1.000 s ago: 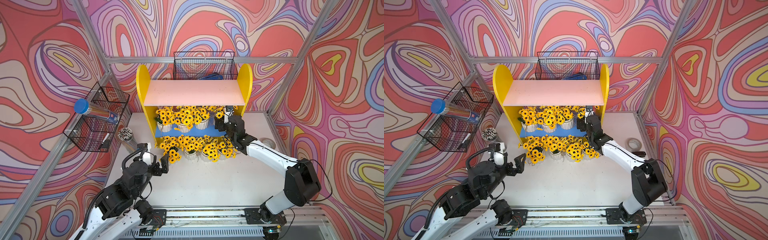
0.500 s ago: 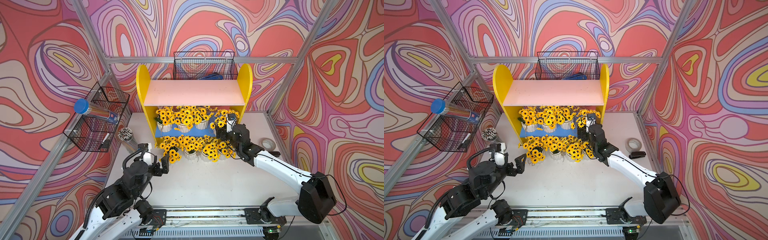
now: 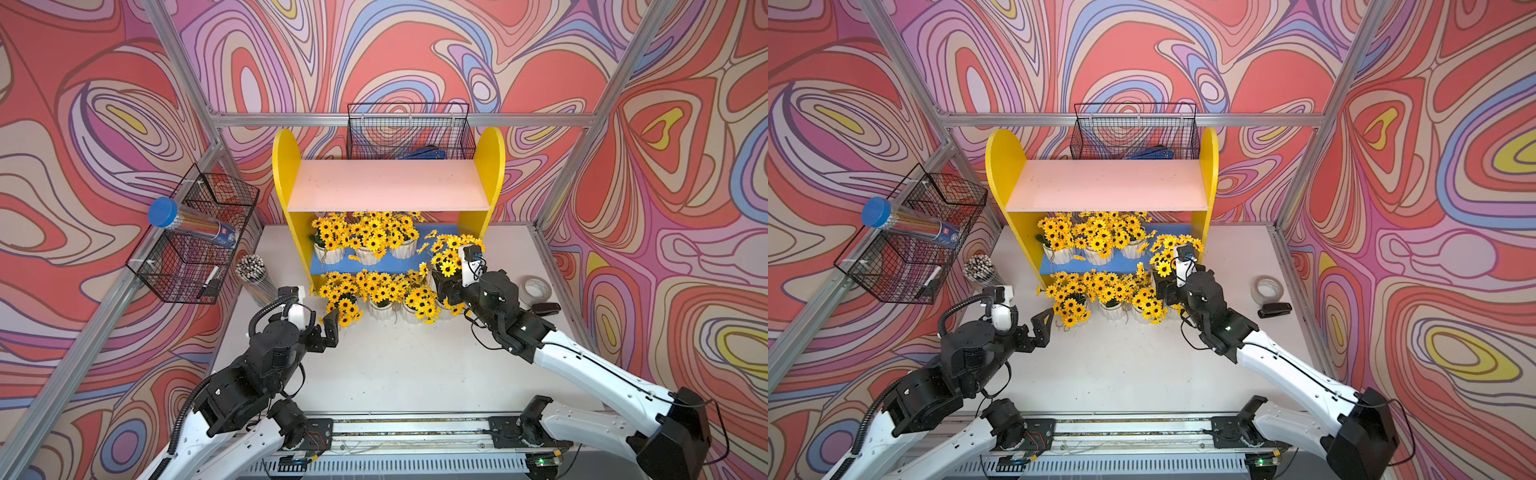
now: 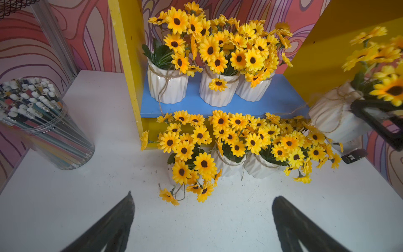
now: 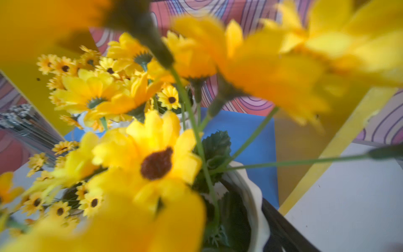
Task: Take the sunflower pots off the shelves
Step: Place the sunflower pot at the center of the board.
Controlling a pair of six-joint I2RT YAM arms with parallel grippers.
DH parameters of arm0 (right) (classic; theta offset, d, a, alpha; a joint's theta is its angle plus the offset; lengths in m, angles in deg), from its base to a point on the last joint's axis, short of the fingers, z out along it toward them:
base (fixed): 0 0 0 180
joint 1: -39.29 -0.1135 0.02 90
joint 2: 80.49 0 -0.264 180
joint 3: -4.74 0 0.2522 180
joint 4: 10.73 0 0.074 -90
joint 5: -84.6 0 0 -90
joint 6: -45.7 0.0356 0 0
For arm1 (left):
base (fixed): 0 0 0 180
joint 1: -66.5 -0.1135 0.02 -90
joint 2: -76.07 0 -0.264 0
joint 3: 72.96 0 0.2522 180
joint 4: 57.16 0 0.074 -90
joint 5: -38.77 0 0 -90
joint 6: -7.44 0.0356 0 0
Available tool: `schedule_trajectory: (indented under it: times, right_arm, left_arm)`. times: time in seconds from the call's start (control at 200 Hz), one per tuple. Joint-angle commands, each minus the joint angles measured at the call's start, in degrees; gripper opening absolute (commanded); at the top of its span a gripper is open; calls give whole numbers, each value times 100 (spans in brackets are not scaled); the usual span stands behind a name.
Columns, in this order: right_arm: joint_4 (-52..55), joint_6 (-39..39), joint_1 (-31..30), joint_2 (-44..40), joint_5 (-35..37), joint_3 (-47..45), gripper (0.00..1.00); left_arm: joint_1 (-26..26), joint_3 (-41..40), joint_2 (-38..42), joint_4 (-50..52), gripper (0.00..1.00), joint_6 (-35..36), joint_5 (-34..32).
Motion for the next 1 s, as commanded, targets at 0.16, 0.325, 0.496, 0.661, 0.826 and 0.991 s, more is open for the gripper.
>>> schedule_trajectory:
  times: [0.16, 0.325, 0.496, 0.661, 0.826, 0.991]
  right_arm:
    - [-834, 555, -1812, 256, -58, -264, 0]
    - [-1915, 737, -2694, 1184, -104, -492, 0]
    - [-2857, 714, -3002, 2286, -239, -461, 0]
    - [-3693, 445, -3066, 3498, -188, -131, 0]
    - [-4188, 252, -3068, 4510, -272, 294, 0]
    - [-4411, 300, -3097, 5164, -312, 571, 0]
  left_arm:
    - [6, 1, 89, 850, 100, -317, -774]
    - [5, 126, 157, 1102, 100, -333, -1013]
    - [4, 83, 374, 1146, 100, -370, -1129]
    - [8, 86, 399, 1154, 100, -378, -1117]
    - [6, 63, 356, 1078, 100, -396, -1024]
    - [0, 11, 352, 997, 100, -427, -914]
